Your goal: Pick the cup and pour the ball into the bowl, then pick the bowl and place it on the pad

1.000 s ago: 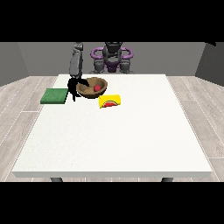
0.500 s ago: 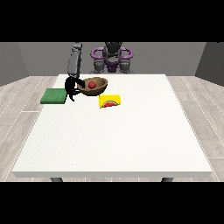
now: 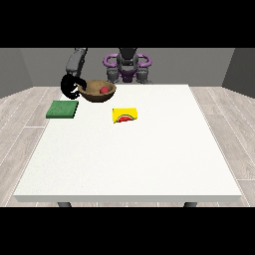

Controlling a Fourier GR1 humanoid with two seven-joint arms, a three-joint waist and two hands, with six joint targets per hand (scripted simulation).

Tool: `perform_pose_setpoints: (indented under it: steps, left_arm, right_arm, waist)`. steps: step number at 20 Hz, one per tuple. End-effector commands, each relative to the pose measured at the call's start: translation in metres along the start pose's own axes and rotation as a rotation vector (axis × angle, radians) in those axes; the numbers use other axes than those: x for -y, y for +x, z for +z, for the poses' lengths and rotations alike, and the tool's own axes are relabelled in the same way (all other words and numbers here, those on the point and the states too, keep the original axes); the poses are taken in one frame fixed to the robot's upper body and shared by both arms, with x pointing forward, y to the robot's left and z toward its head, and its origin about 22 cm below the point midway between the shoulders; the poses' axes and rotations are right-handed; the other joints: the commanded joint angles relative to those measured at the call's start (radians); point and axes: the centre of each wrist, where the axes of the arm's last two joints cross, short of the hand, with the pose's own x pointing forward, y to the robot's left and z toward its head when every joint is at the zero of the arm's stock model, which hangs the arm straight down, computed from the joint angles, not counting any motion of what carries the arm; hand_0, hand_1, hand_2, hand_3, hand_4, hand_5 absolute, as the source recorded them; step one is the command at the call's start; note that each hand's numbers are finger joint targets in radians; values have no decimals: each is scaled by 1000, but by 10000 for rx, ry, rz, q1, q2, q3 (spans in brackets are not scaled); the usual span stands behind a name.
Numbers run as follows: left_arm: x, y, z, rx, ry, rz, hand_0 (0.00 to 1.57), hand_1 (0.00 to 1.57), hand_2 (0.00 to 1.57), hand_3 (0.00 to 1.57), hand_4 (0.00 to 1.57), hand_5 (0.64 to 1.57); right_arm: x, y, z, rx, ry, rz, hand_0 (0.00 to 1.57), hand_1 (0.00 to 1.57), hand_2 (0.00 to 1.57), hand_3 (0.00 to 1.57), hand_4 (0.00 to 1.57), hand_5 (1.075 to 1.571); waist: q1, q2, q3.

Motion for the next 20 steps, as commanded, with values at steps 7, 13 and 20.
perform_pose_setpoints:
  steps: [7, 13, 20]
  left_arm:
    - [-7, 14, -1, 733, 177, -207, 0, 0, 0, 0, 695, 1564]
    - [-10, 10, 6, 1988, 14, -561, 0, 0, 0, 0, 703, 1558]
    - [4, 49, 1, 3153, 123, -288, 0, 0, 0, 0, 677, 1559]
  right_arm:
    - [74, 71, -15, 1003, -416, 1724, 1571, 1571, 1571, 1571, 996, 1571]
    - [113, 81, -15, 2338, -922, 295, 1571, 1571, 1571, 1431, 996, 1570]
    - [166, 79, -10, 3331, -1325, 456, 1571, 1571, 1571, 81, 962, 1571]
  waist:
    - [-37, 831, 38]
    - [175, 2273, 52]
    - [259, 3408, 65]
